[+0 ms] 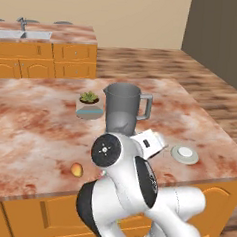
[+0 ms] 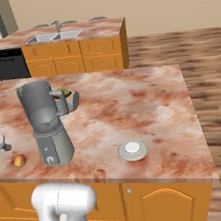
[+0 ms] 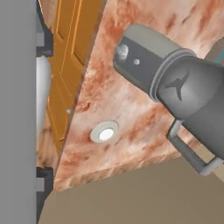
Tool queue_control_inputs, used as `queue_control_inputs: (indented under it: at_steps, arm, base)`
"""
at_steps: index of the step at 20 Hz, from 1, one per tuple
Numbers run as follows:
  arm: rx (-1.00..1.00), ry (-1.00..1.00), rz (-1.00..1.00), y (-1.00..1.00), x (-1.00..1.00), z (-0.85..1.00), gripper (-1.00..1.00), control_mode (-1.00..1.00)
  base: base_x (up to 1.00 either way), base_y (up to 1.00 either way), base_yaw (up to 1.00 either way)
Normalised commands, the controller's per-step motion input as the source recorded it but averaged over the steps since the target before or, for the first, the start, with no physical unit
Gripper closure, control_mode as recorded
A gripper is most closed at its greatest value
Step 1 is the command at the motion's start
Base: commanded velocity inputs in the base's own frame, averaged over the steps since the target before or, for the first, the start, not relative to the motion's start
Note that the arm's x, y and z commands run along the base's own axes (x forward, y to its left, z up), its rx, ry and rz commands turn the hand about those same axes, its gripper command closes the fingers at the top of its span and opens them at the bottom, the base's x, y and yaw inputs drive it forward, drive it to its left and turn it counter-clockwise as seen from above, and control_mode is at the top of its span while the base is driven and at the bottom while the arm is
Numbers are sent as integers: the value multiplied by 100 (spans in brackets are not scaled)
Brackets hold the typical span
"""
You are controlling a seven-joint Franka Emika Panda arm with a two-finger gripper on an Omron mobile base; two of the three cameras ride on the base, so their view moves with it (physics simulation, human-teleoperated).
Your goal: Open the blender lid, put the mango in the blender, close the lid, and start the blender.
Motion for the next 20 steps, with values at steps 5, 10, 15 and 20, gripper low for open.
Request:
queue_control_inputs:
  at_steps: [5, 10, 15, 20]
  arm:
    - [-18, 14, 2, 99, 6, -59, -100, -100]
    - [-6, 23, 0, 71, 49, -41, -100, -100]
    - [-4, 23, -1, 15, 40, -29, -100, -100]
    - [0, 7, 0, 16, 63, -47, -100, -100]
  base:
    - [0, 0, 0]
    - [0, 0, 0]
    - [0, 0, 0]
    - [0, 0, 0]
